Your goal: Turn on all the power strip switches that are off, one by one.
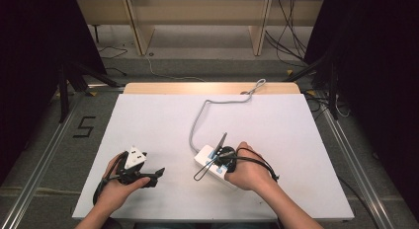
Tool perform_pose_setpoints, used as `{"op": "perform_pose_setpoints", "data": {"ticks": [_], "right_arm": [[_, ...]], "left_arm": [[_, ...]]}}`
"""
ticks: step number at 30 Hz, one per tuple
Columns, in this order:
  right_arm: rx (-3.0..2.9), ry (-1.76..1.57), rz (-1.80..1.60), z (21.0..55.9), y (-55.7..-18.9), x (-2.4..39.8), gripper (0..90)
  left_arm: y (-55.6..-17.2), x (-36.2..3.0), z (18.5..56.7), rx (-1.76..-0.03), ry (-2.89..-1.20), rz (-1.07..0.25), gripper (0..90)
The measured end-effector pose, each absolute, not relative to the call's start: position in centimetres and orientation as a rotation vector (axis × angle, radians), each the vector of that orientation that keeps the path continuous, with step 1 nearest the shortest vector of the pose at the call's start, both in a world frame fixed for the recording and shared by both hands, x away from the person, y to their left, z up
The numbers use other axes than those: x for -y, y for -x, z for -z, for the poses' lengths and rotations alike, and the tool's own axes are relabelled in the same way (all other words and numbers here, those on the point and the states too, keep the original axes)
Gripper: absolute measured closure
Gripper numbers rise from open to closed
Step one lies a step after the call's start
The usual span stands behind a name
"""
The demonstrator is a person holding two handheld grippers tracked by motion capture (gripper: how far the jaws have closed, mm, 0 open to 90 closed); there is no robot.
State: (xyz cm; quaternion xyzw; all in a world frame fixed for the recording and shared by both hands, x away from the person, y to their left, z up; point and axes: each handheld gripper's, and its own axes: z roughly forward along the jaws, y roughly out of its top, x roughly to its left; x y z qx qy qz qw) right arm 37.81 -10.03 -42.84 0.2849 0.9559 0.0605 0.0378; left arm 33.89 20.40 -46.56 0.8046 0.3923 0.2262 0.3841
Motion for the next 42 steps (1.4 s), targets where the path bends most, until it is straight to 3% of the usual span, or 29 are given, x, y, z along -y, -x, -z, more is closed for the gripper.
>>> {"op": "perform_pose_setpoints", "data": {"ticks": [30, 42], "right_arm": [[-2.876, -0.952, -0.407, 41.7, -38.0, 12.0, 90.0], [-2.809, -0.979, -0.541, 41.4, -37.9, 13.9, 84.0]], "left_arm": [[-33.9, -20.5, 46.6, -1.004, -2.050, -0.575, 16.6], [-33.9, -20.5, 46.6, -1.003, -2.053, -0.574, 16.6]]}}
